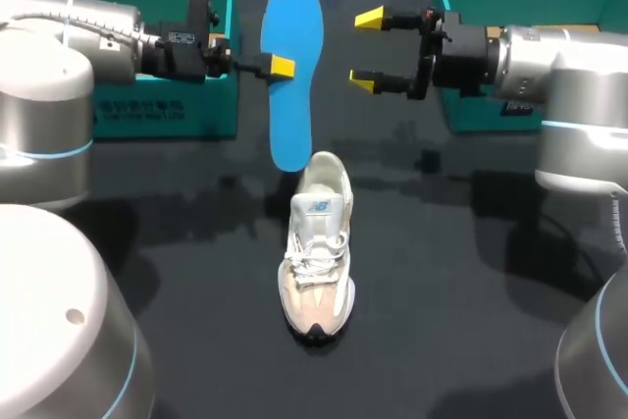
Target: Take the shoe out of the shoebox, open the shoe tongue, remove and reinsert the insole, then place the shoe into the shoebox
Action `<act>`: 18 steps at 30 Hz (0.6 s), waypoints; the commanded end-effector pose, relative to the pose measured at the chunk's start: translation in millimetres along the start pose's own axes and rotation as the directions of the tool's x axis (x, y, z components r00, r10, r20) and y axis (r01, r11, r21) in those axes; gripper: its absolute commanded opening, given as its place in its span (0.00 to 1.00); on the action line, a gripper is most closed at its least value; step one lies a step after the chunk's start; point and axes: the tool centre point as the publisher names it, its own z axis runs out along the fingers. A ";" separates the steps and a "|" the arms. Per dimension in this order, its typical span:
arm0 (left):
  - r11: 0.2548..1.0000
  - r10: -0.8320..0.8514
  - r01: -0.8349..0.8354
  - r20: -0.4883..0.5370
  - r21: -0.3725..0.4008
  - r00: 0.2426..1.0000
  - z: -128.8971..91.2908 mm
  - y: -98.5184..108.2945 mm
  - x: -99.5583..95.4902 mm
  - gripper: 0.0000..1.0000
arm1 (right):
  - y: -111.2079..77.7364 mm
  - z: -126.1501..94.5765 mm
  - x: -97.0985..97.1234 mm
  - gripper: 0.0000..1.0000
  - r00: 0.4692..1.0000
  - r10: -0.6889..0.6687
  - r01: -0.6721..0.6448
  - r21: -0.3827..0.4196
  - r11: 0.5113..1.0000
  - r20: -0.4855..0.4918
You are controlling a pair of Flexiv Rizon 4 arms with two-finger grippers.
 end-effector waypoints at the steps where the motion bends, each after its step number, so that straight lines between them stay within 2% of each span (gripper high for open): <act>1: 0.976 -0.219 0.217 -0.055 -0.026 0.974 0.7 2.7 -5.0 0.00 | -0.3 0.6 -0.4 1.00 1.000 0.000 0.000 0.000 1.000 0.001; 8: 0.871 -0.490 0.485 -0.064 -0.079 0.869 6.6 7.9 -19.3 0.00 | -0.3 0.6 -0.4 1.00 1.000 0.000 0.000 0.000 1.000 0.001; 18: 0.749 -0.660 0.645 -0.083 -0.153 0.747 18.6 20.8 -26.4 0.00 | -0.3 0.6 -0.4 1.00 1.000 0.000 0.000 0.000 1.000 0.001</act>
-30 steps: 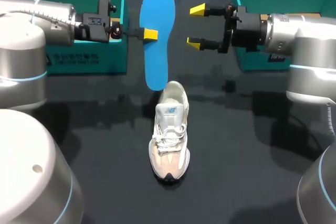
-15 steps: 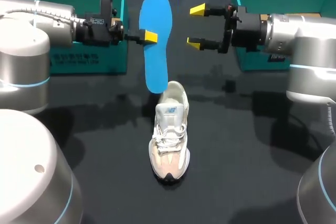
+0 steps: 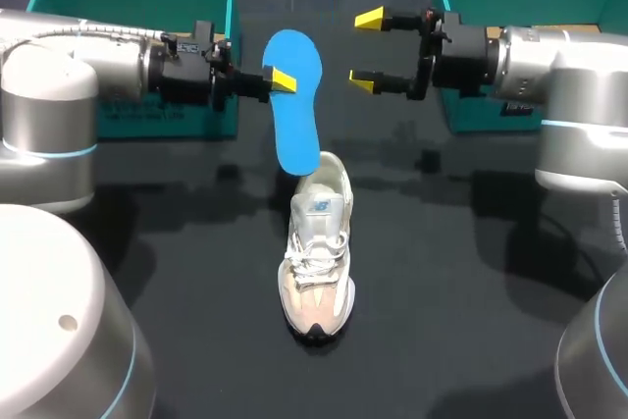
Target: Take the shoe out of the shoebox, open the shoe tongue, remove and reinsert the insole, then place the shoe into the shoebox
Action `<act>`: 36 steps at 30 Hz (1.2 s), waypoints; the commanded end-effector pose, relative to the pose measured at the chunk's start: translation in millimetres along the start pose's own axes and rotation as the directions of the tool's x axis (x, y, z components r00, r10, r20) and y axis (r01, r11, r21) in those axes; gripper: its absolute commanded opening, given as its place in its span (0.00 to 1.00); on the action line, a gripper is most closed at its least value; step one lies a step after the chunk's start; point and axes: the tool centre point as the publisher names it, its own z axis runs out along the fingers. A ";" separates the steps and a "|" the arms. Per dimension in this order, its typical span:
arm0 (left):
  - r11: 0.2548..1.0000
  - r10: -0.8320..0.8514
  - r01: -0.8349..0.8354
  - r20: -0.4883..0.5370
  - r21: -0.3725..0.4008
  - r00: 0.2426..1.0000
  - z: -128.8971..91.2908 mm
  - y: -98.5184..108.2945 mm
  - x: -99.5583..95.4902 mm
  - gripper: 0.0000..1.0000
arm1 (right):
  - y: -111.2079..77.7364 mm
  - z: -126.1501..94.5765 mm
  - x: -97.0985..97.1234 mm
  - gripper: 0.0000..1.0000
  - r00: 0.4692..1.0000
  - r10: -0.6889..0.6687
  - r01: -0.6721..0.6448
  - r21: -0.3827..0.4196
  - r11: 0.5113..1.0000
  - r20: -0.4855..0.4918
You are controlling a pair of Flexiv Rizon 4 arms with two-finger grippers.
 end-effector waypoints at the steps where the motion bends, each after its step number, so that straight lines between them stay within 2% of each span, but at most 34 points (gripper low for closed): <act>1: 0.988 -0.143 0.141 -0.020 -0.056 0.990 8.0 -3.0 -8.8 0.00 | -0.4 0.0 0.2 1.00 1.000 0.001 -0.001 0.002 1.000 0.003; 5: 0.988 -0.149 0.148 -0.022 -0.054 0.989 10.6 0.9 -11.5 0.00 | -4.5 -2.8 0.8 1.00 0.999 -0.010 0.010 -0.001 1.000 0.041; 14: 0.990 -0.137 0.136 -0.039 -0.032 0.990 12.4 4.5 -16.7 0.00 | -19.7 -16.6 22.2 1.00 0.965 -0.062 0.062 0.005 0.998 0.255; 19: 0.991 -0.135 0.134 -0.047 -0.023 0.990 14.2 6.5 -17.8 0.00 | -27.6 -15.0 43.2 1.00 0.897 -0.087 0.078 0.038 0.996 0.432; 23: 0.990 -0.138 0.138 -0.059 -0.017 0.989 15.7 6.5 -15.9 0.00 | -33.2 -14.5 51.0 1.00 0.835 -0.085 0.054 0.073 0.996 0.544; 31: 0.984 -0.177 0.175 -0.067 -0.024 0.982 22.6 5.8 -14.5 0.00 | -46.0 -1.9 66.2 1.00 0.707 -0.077 0.013 0.097 0.995 0.703; 36: 0.984 -0.177 0.175 -0.067 -0.024 0.982 22.6 5.8 -14.5 0.00 | -49.8 9.0 76.1 1.00 0.610 -0.085 0.004 0.103 0.995 0.788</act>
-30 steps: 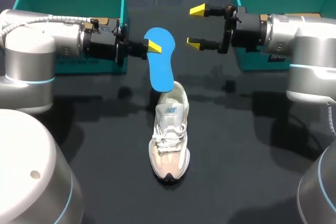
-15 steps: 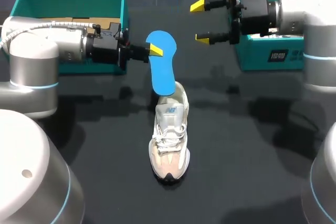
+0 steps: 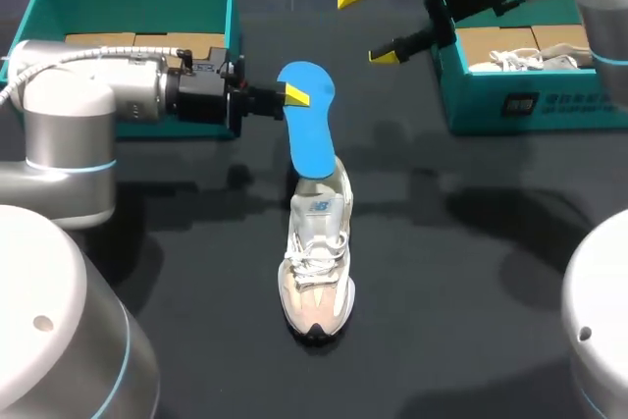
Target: Take the shoe out of the shoebox, open the shoe tongue, remove and reinsert the insole, then place the shoe into the shoebox
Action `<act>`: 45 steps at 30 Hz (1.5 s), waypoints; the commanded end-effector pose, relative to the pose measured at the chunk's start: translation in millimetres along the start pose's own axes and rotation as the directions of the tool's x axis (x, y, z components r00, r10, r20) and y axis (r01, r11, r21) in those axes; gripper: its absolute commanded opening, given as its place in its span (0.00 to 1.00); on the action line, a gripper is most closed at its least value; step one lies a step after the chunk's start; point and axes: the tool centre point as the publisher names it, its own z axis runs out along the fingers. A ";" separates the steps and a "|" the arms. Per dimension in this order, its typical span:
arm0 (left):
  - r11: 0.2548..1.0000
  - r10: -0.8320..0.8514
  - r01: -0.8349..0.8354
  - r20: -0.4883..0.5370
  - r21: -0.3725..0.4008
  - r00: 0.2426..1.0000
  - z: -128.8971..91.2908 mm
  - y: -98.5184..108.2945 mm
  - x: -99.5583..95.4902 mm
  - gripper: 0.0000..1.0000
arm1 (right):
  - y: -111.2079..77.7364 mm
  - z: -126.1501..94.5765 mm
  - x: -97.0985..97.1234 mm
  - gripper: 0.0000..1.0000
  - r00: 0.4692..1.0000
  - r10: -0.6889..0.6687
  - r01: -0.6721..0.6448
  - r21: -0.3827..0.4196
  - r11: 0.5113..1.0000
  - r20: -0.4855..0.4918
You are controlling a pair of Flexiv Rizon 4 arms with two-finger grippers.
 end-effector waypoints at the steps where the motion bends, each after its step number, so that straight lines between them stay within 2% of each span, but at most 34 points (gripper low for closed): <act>1: 1.000 0.000 0.000 0.001 -0.001 1.000 1.8 -1.5 -0.2 0.00 | 1.4 2.9 14.5 1.00 0.932 0.007 -0.008 0.001 1.000 0.363; 10: 1.000 0.000 0.000 0.001 -0.001 1.000 1.8 -1.5 -0.2 0.00 | -5.0 16.0 33.1 1.00 0.834 0.010 0.008 -0.031 0.999 0.552; 14: 1.000 0.000 0.000 0.001 -0.001 1.000 1.8 -1.5 -0.2 0.00 | -7.8 20.7 39.1 1.00 0.805 -0.020 0.038 -0.017 0.999 0.593; 27: 1.000 0.000 0.000 0.001 -0.001 1.000 1.8 -1.5 -0.2 0.00 | -14.4 38.9 57.8 1.00 0.718 -0.088 0.096 0.027 0.995 0.691; 36: 1.000 0.000 0.000 0.001 -0.001 1.000 1.8 -1.5 -0.2 0.00 | -19.5 60.2 58.5 1.00 0.653 -0.101 0.089 0.056 0.994 0.750; 45: 1.000 0.000 0.000 0.001 -0.001 1.000 1.8 -1.5 -0.2 0.00 | -25.8 75.7 60.2 1.00 0.615 -0.120 0.127 0.052 0.991 0.779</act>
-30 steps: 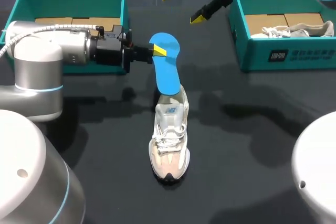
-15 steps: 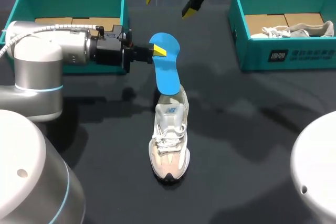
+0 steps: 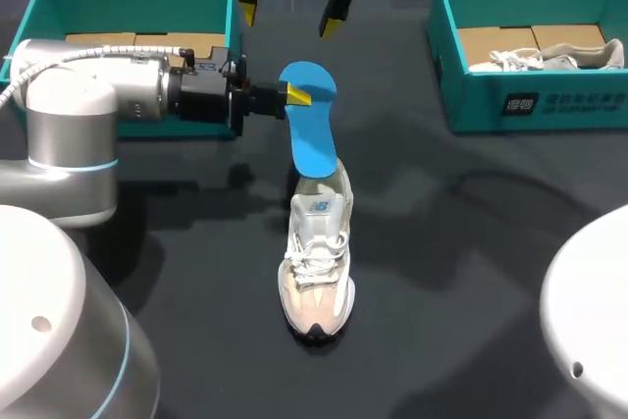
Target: Take the shoe out of the shoebox, open the shoe tongue, remove and reinsert the insole, then place the shoe into the shoebox
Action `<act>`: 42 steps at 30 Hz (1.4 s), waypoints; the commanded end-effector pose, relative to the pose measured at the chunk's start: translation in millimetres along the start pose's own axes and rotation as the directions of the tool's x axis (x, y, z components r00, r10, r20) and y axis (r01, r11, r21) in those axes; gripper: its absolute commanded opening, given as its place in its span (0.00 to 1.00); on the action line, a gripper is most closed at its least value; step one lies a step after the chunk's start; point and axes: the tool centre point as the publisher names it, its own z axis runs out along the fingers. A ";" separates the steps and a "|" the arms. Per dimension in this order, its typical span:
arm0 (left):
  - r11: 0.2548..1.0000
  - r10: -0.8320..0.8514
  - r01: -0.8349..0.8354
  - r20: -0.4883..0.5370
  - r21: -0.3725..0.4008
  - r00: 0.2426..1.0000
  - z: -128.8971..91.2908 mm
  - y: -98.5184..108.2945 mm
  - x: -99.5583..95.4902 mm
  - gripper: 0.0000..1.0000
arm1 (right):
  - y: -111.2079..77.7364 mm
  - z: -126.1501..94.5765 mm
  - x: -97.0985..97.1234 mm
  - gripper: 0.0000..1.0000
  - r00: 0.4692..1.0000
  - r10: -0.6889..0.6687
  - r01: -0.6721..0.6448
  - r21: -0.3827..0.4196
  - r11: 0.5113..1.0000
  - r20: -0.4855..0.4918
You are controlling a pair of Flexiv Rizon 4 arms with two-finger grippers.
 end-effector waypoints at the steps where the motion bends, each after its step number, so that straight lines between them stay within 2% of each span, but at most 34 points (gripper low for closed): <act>1: 1.000 0.000 0.000 0.001 0.000 1.000 0.3 0.1 0.0 0.00 | -2.5 2.3 11.2 1.00 0.992 -0.002 0.004 -0.012 1.000 0.128; 14: 1.000 0.000 0.000 0.001 0.000 1.000 0.3 0.1 0.0 0.00 | -7.5 10.2 21.4 1.00 0.964 0.084 -0.077 -0.034 0.996 0.254; 21: 1.000 0.000 0.000 0.001 0.000 1.000 0.3 0.1 0.0 0.00 | -11.8 8.8 22.2 1.00 0.967 0.082 -0.073 -0.046 0.996 0.240; 26: 1.000 0.000 0.000 0.001 0.000 1.000 0.3 0.1 0.0 0.00 | -13.5 -0.4 19.5 1.00 0.990 0.084 -0.075 -0.074 0.994 0.118; 33: 1.000 0.000 0.000 0.001 0.000 1.000 0.3 0.1 0.0 0.00 | -8.4 -7.1 10.4 1.00 0.990 0.125 -0.128 -0.051 0.990 -0.062; 37: 1.000 0.000 0.000 0.001 0.000 1.000 0.3 0.1 0.0 0.00 | -5.4 -11.3 4.7 1.00 0.974 0.158 -0.166 -0.038 0.985 -0.163; 42: 1.000 0.000 0.000 0.001 0.000 1.000 0.3 0.1 0.0 0.00 | -6.5 -14.5 -7.9 1.00 0.927 0.201 -0.221 -0.028 0.975 -0.316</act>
